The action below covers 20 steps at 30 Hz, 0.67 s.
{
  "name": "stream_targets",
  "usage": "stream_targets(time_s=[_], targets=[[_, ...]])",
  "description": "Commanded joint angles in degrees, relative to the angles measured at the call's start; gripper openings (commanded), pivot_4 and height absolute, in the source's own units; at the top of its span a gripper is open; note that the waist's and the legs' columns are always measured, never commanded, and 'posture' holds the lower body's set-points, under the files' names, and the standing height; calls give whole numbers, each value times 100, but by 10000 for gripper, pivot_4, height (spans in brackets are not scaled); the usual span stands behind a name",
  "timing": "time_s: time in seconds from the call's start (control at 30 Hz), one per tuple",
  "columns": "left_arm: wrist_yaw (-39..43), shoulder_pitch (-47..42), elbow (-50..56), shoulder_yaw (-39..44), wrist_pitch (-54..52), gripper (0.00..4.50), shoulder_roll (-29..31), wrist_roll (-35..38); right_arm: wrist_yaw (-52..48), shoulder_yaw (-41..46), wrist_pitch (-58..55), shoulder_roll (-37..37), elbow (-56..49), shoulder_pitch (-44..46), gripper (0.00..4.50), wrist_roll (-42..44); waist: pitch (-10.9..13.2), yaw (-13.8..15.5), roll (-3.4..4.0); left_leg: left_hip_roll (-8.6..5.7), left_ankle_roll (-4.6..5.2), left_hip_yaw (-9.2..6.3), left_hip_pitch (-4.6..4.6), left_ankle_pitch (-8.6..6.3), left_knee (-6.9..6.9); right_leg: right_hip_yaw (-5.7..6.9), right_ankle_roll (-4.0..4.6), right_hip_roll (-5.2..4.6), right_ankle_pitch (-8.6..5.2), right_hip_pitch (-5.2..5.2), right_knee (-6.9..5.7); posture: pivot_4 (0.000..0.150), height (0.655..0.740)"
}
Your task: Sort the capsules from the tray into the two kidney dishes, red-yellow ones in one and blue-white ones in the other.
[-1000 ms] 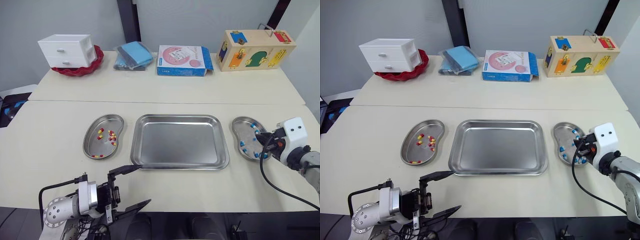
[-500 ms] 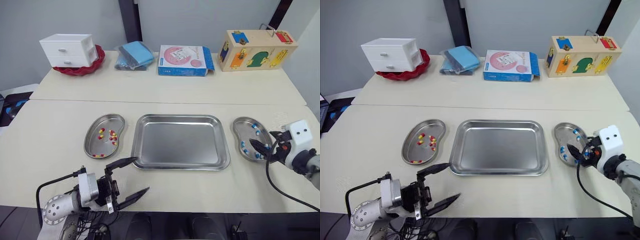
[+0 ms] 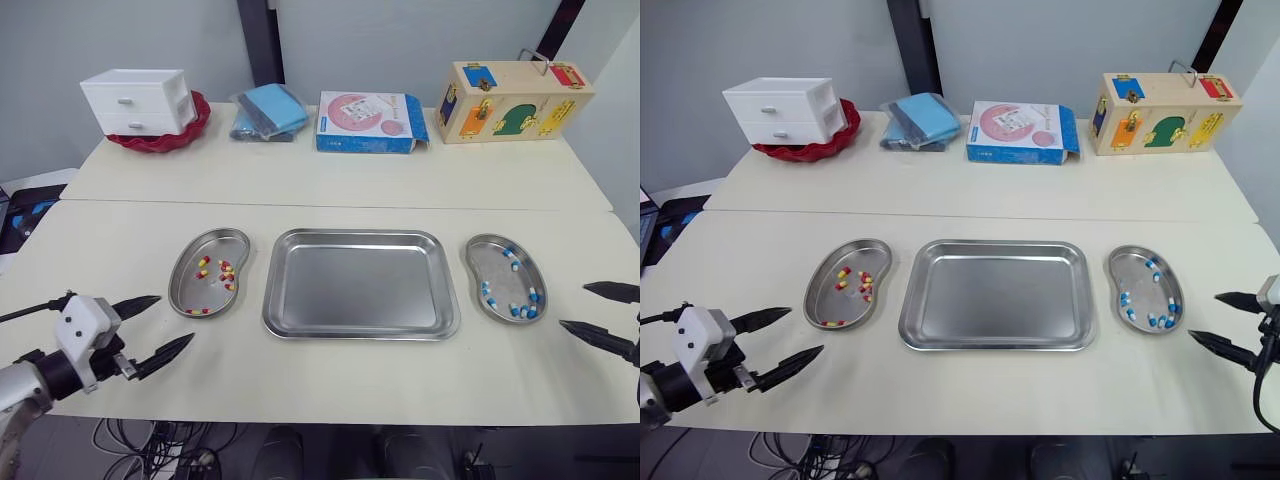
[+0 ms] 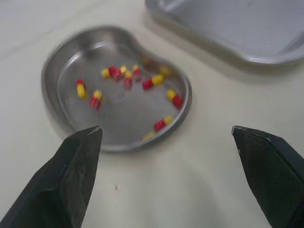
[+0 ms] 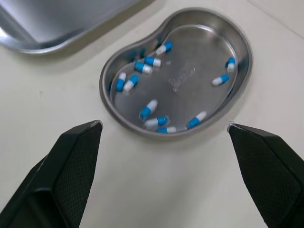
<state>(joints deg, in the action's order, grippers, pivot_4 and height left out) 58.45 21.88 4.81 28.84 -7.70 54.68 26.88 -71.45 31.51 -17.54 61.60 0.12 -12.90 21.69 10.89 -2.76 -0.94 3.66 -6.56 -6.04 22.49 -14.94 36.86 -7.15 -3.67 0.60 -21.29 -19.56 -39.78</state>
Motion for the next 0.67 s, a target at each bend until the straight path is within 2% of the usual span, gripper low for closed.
stream_targets(time_s=[0.03,0.13,0.27,0.53,0.67], targets=[[327,-171,-516,396,-382,45000,538,-100,-246,-95,325,212,286,66,44656,-157,2,-11,2,-1,0,2,0,0,0,-2,0,-1,0,0,0,1500,7400],[631,-632,-1357,426,-560,45000,1089,-187,-298,-192,307,344,362,61,44656,-279,12,-9,15,-2,0,3,2,0,0,-1,-1,-1,0,-3,0,1500,7400],[595,-1124,-1891,209,-445,45000,1331,-525,-282,-204,444,354,498,78,44656,-377,21,-35,30,-2,-1,6,3,0,-6,-2,0,-2,0,-6,0,1500,7400],[569,-1598,-2058,-3,-340,45000,1068,-710,-164,-191,528,258,499,130,44656,-392,25,-51,37,-1,-1,8,13,0,-14,-3,0,-2,0,-17,2,1500,7400],[592,-1510,-1966,79,-430,45000,1007,-766,-80,-263,521,210,483,257,44656,-373,25,-53,37,0,-1,8,12,0,-12,-2,0,-2,0,-17,0,1500,7400]])
